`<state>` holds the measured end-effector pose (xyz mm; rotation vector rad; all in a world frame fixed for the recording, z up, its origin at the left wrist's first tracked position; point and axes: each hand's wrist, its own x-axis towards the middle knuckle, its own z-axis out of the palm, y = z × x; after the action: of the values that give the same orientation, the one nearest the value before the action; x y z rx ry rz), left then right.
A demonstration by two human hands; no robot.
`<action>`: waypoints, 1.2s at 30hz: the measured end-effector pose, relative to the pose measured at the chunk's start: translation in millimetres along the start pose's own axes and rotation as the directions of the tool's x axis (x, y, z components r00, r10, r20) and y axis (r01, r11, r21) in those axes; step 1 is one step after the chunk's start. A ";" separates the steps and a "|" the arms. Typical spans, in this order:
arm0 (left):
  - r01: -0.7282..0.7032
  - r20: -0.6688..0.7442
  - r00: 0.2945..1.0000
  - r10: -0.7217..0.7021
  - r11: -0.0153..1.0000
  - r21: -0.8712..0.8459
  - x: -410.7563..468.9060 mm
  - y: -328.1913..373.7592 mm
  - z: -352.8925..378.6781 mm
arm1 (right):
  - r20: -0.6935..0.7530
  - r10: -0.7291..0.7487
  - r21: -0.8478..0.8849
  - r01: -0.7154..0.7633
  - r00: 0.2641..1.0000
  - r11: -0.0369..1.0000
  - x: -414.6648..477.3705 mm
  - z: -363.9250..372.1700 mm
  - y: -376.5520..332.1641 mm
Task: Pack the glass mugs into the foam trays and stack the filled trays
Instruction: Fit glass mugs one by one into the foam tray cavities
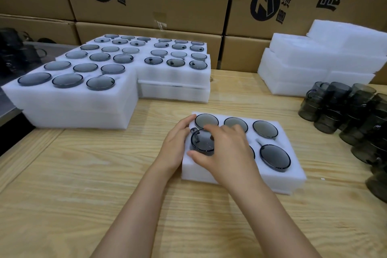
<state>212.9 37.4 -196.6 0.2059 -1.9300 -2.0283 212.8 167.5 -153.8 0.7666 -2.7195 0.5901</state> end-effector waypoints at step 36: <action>0.008 -0.097 0.995 -0.023 0.989 -0.147 -3.8 1.0 -1.0 | 0.313 0.186 -0.229 -0.116 0.931 0.966 9.5 -6.8 66.3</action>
<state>216.9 37.7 -196.1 0.2801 -1.7178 -2.1181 169.7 218.0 -165.3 0.6564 -3.1088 0.2113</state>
